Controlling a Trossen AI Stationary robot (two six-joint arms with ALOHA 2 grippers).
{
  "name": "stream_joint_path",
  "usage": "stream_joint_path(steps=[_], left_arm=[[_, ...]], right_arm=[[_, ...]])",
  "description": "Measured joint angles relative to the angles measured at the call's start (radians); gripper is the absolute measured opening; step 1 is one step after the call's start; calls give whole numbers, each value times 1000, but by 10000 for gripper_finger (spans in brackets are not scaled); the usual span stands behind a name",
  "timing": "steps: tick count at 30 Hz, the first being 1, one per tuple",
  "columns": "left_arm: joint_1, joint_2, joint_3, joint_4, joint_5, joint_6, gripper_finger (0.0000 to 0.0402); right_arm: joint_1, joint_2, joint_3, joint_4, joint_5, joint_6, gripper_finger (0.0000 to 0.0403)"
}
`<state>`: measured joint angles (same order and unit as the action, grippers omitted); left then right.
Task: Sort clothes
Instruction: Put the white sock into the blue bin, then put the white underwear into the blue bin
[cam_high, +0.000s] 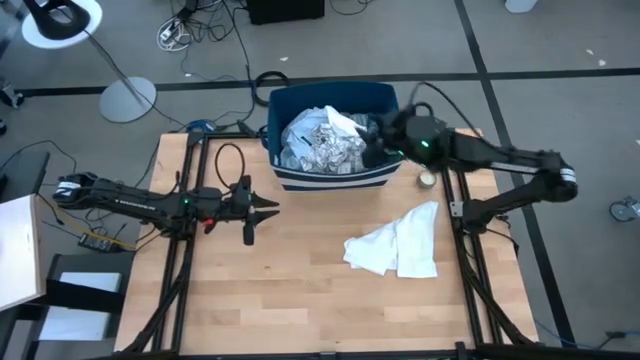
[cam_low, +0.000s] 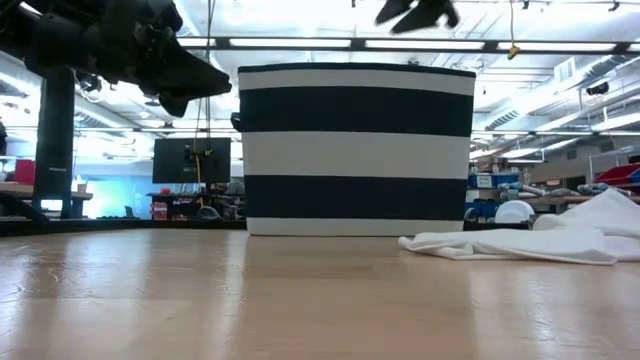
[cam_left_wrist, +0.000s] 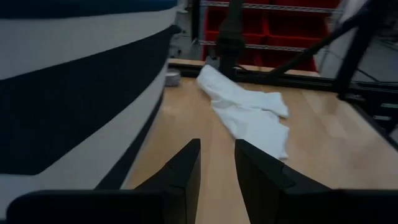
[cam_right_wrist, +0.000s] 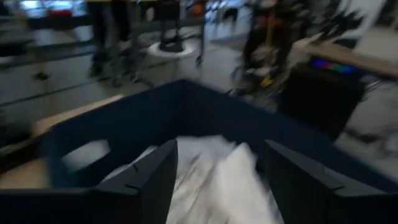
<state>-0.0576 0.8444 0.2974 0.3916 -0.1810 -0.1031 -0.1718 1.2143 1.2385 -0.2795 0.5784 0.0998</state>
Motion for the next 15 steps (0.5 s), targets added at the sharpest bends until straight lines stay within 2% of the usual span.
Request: stream_joint_path(steps=[4,7,10,15], left_arm=[[-31,0,0,15,-1,21,103],[-36,0,0,20,-5,21,103],[-36,0,0,27,-8,21,103],[-36,0,0,26,-9,17,103]], right_arm=[[138,-104,3,-268,-6,157,240],[278,-148,-5,-473,22,354,233],[450,-166,-85,-579,123,579,225],[703,-156,-292,-609,308,970,215]])
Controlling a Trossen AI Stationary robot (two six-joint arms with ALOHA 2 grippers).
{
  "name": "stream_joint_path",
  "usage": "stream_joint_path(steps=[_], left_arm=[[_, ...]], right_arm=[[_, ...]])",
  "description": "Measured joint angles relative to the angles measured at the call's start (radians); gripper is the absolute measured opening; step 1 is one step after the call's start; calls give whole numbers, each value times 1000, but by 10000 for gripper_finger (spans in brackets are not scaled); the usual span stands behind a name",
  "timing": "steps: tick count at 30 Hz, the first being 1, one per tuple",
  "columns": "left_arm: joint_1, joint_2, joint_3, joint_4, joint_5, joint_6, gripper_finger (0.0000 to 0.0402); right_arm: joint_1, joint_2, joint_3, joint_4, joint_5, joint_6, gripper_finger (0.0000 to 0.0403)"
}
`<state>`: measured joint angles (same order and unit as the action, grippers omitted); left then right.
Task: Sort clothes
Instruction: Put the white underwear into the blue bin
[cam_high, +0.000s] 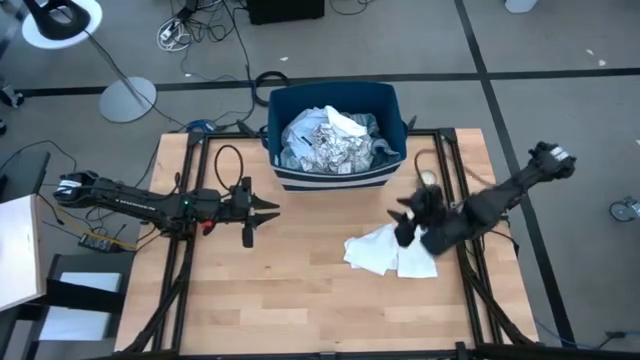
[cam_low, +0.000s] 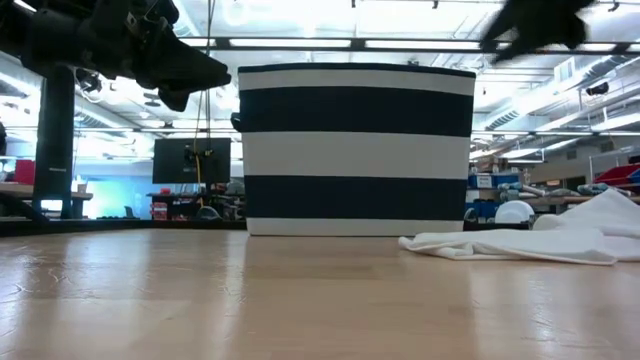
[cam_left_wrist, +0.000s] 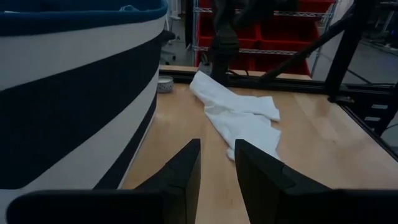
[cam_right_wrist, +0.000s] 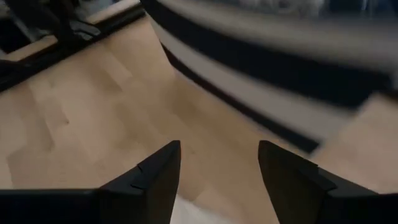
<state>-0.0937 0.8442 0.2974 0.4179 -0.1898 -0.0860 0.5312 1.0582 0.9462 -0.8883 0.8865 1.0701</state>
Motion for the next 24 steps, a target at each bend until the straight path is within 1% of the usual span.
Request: stream_joint_path(steps=[3,5,8,12,14,16,18,20,22,23,24], left_arm=[[0,0,0,0,0,-2,103],[0,0,0,0,0,-2,103],[0,0,0,0,0,-3,103],[0,0,0,1,-1,-4,103],[0,0,0,2,-1,-4,103],[0,0,0,4,-1,-4,103],[0,0,0,4,-1,-4,103],[0,0,0,4,-1,-4,103],[0,0,0,4,-1,-4,103],[0,0,0,4,-1,-4,103],[0,0,0,4,-1,-4,103]], right_arm=[[94,22,-123,-1,35,252,215],[133,38,-194,-2,9,411,214],[161,67,-287,-12,-121,590,212],[160,102,-379,-17,-325,753,209],[160,123,-412,7,-388,797,207],[159,139,-440,42,-416,821,202],[159,152,-450,80,-420,812,177],[159,153,-444,89,-412,799,121],[159,150,-429,77,-393,761,43],[159,146,-417,64,-383,736,22],[157,142,-400,40,-377,726,16]])
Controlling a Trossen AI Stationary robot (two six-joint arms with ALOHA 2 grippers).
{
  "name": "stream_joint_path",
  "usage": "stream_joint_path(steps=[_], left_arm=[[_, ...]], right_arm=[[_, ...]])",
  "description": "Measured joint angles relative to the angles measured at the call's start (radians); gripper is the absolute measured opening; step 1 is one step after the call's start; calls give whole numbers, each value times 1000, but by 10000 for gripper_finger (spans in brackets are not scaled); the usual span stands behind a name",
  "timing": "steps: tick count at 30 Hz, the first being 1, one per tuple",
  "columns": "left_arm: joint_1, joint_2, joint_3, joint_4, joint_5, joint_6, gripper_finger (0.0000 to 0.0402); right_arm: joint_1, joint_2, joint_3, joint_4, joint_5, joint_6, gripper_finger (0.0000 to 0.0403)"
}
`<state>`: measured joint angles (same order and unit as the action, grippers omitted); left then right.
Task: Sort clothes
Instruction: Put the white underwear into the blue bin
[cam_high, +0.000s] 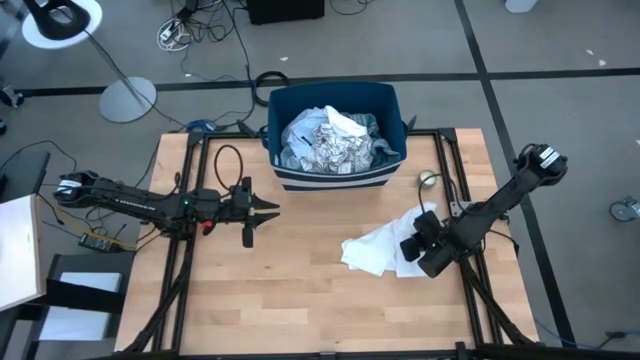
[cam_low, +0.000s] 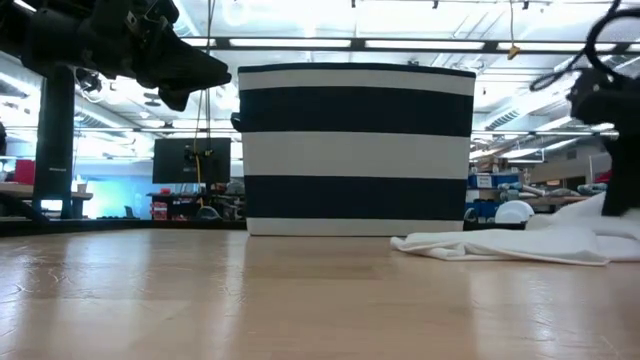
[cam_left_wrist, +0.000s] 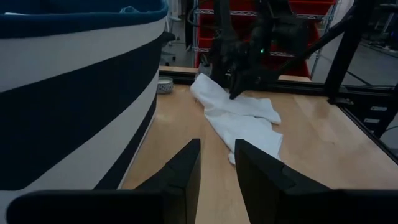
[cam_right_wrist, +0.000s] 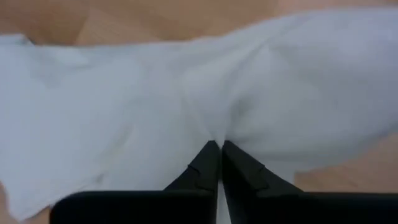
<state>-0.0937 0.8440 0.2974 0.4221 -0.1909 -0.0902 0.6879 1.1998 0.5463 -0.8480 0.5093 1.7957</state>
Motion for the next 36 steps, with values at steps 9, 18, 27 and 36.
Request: stream_joint_path(steps=[9,18,27,36], left_arm=[[0,0,0,0,0,0,103],[0,0,0,9,-1,10,103],[0,0,0,9,-7,29,103],[0,0,0,6,-14,31,104]], right_arm=[[-17,-8,338,-404,94,-98,3],[-119,-8,749,-490,394,-527,1],[-415,-8,1008,102,309,-1453,1],[-761,37,1027,600,32,-1848,0]])
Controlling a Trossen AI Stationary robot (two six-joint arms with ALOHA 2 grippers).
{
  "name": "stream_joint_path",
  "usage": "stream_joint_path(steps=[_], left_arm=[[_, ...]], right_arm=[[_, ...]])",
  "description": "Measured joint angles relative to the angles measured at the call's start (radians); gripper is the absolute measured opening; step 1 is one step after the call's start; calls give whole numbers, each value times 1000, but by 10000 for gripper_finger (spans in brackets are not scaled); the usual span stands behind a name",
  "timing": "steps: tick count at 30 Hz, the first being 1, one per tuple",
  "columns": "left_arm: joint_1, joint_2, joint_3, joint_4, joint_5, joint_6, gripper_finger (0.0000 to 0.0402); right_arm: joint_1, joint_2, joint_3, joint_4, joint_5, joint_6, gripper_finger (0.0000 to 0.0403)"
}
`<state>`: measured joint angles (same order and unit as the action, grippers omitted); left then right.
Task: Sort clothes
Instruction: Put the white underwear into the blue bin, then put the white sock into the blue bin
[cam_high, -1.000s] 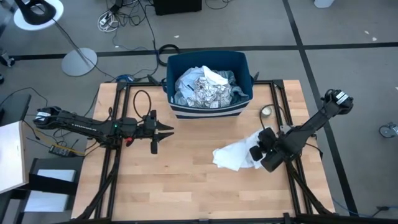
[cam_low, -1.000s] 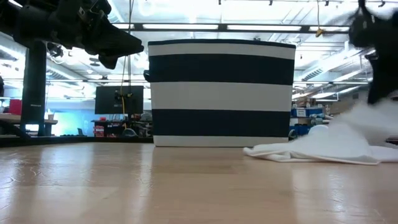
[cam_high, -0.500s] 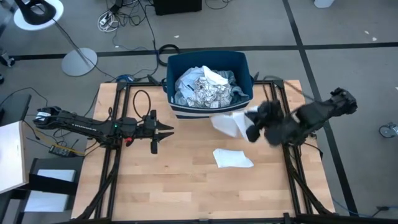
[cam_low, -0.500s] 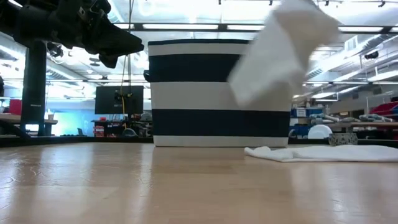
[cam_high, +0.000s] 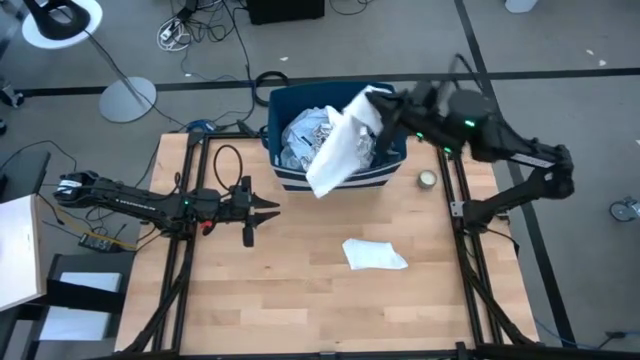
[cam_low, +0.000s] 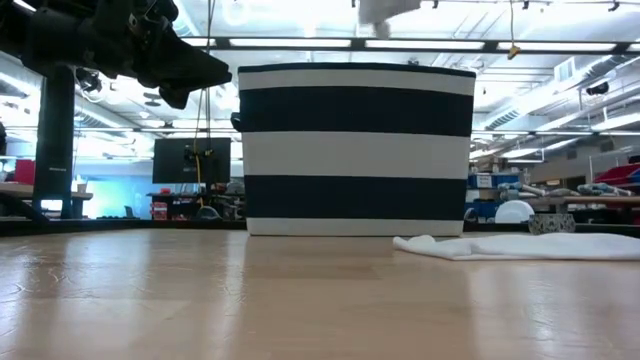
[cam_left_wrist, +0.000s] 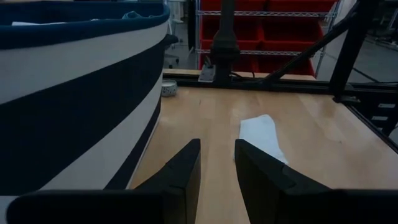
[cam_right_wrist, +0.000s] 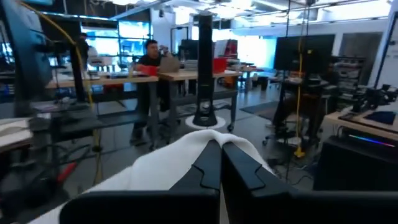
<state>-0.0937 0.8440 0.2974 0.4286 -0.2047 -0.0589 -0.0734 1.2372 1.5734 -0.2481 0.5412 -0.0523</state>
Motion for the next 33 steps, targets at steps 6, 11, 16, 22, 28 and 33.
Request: stream_joint_path(steps=[6,11,16,22,28,33], left_arm=[[2,0,0,-2,-8,3,104],[2,0,0,-5,-8,3,104],[2,0,0,-20,-8,3,104],[2,0,0,-43,-8,2,104],[2,0,0,-40,-10,3,104],[2,0,0,-39,-11,2,104]], right_arm=[[-165,150,-1,17,-215,57,4],[-229,299,-1,15,-228,69,17],[-250,388,-3,-53,-232,77,53],[-252,352,-3,-80,-225,60,121],[-214,182,-2,-257,-228,121,161],[-102,37,-11,-560,-241,276,162]])
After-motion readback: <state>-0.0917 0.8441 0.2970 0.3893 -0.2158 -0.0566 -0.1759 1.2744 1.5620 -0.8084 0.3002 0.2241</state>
